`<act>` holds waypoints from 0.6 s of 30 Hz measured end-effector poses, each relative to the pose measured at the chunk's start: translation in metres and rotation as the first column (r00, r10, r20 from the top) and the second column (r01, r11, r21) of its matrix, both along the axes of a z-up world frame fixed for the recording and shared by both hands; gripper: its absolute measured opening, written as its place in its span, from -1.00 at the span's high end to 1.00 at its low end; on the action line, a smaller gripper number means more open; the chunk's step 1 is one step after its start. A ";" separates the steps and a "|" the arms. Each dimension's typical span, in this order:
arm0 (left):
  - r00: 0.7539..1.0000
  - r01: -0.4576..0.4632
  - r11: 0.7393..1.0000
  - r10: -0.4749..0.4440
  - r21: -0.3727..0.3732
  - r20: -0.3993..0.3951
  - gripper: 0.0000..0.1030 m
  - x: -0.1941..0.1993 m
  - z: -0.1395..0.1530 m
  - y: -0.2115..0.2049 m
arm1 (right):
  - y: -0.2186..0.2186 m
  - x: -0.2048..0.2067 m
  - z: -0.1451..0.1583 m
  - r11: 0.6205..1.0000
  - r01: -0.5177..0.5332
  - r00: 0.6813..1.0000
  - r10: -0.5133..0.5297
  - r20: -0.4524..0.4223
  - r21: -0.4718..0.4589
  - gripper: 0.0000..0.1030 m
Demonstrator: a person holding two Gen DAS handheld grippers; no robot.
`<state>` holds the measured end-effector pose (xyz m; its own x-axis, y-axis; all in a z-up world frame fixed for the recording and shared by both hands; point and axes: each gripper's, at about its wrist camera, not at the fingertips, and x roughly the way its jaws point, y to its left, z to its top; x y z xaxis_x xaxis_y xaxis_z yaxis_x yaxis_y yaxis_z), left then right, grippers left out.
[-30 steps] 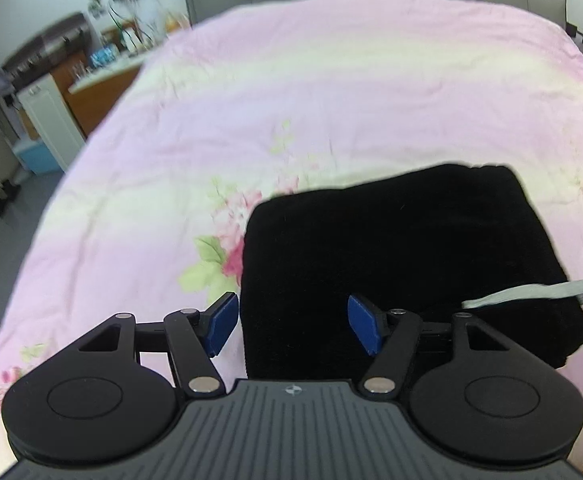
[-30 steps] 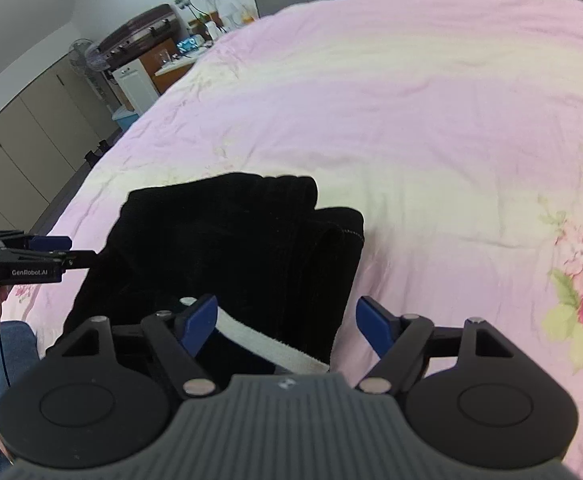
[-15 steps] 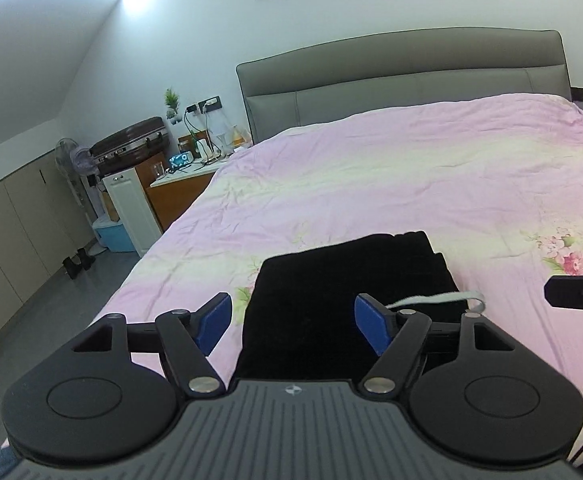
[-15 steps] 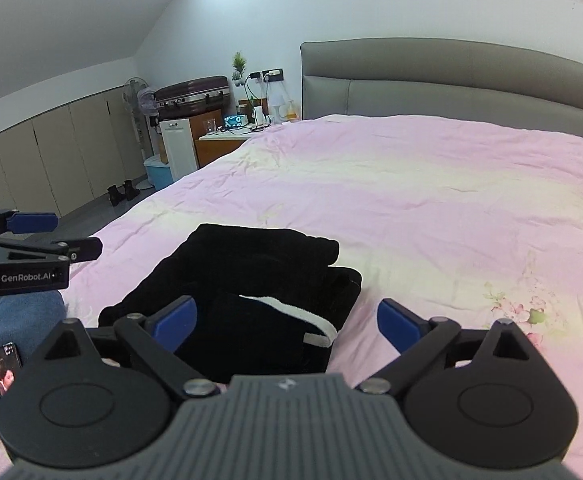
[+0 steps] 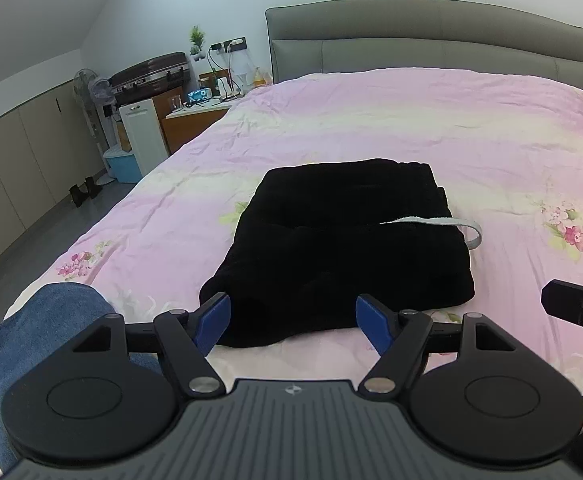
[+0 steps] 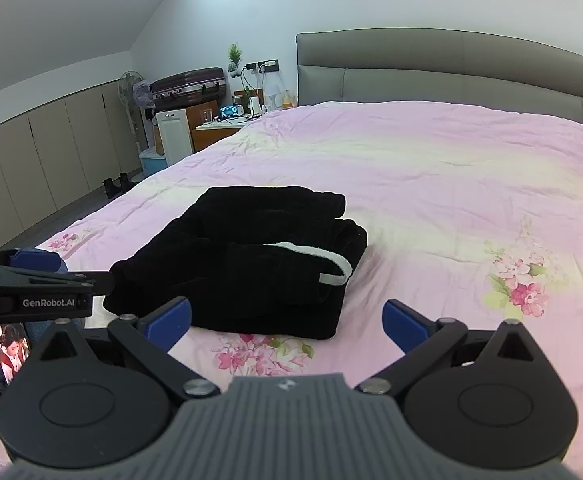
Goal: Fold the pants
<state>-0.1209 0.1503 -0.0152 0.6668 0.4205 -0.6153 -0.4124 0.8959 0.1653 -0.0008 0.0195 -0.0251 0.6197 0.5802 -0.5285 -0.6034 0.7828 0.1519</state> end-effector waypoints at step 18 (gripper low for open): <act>1.000 -0.011 1.000 0.011 -0.029 -0.010 -0.64 -0.003 -0.003 -0.017 | -0.003 -0.005 0.001 1.000 0.006 1.000 -0.006 0.007 0.002 -0.90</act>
